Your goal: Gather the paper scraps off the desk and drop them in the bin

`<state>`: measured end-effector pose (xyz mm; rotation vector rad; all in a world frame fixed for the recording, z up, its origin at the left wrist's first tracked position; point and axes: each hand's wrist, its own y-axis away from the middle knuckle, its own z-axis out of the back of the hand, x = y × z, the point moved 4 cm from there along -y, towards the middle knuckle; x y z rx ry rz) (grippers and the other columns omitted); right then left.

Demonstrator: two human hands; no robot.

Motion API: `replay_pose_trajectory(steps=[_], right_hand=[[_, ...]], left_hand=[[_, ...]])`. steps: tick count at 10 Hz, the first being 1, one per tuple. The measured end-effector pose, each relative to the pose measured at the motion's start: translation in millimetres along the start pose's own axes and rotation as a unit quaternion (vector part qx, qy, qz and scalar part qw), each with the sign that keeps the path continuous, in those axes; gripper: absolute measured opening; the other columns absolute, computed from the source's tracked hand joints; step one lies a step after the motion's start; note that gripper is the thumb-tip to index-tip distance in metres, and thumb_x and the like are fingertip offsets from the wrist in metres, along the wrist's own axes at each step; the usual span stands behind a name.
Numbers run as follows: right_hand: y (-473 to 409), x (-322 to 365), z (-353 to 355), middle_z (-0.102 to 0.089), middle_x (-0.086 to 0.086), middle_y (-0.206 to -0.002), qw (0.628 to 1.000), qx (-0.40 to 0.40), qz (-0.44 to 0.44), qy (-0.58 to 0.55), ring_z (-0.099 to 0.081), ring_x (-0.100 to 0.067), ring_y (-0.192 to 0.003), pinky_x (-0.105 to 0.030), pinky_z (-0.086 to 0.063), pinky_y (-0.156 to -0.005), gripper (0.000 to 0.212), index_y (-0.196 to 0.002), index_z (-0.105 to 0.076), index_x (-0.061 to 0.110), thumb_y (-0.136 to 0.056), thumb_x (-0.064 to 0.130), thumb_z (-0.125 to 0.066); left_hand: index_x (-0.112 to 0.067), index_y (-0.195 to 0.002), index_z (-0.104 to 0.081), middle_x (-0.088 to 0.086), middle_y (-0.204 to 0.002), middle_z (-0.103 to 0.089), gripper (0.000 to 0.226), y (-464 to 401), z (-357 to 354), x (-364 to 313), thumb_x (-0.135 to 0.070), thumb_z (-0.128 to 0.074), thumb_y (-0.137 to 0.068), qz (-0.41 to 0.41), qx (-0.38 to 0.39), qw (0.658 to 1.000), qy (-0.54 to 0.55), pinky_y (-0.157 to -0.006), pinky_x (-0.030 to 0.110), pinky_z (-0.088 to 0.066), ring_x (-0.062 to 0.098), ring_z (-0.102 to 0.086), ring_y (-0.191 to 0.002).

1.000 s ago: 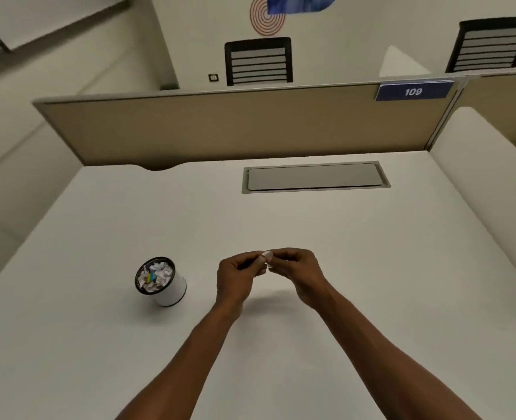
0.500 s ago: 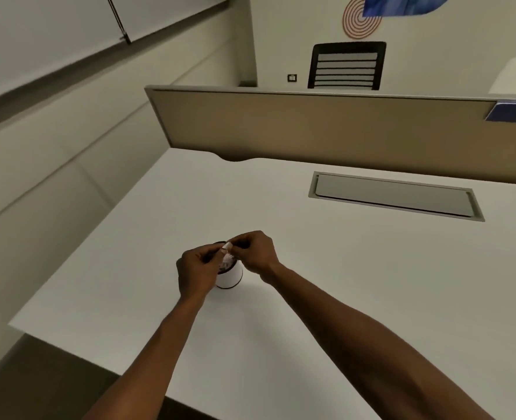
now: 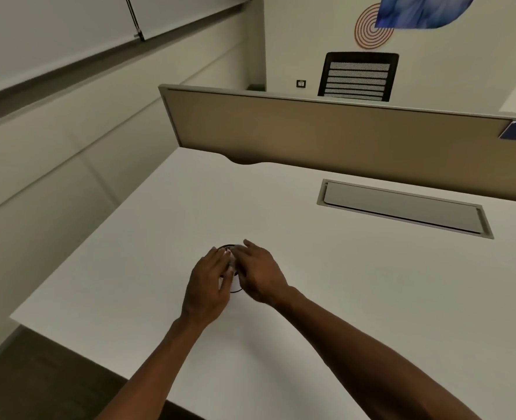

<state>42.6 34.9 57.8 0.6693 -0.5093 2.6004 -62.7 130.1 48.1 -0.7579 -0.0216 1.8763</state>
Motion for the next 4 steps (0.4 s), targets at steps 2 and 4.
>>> replay_pose_trajectory(steps=[2,4], right_hand=[[18,-14,-11,-0.030,-0.011,-0.162,0.991,0.084,0.034,0.093,-0.011,-0.039,-0.153,-0.055,-0.019,-0.121,0.056,-0.154,-0.026,0.012,-0.101,0.017,-0.042],[21,-38,38,-0.024,-0.016,-0.163,0.997,0.002,-0.033,0.070,-0.018,-0.033,-0.153,-0.048,-0.024,-0.123,0.060,-0.156,-0.027,0.011,-0.103,0.033,-0.046]], left_hand=[[-0.019,-0.147,-0.045,-0.003,-0.154,-0.044,0.050,4,-11,8,-0.039,-0.036,-0.102,-0.027,0.092,0.992,-0.087,-0.120,0.051,-0.026,0.021,-0.021,-0.151],[-0.010,-0.141,-0.052,0.008,-0.149,-0.051,0.058,-32,8,-24,-0.046,-0.038,-0.098,-0.047,0.015,0.997,-0.058,-0.116,0.046,-0.037,0.026,-0.032,-0.147]])
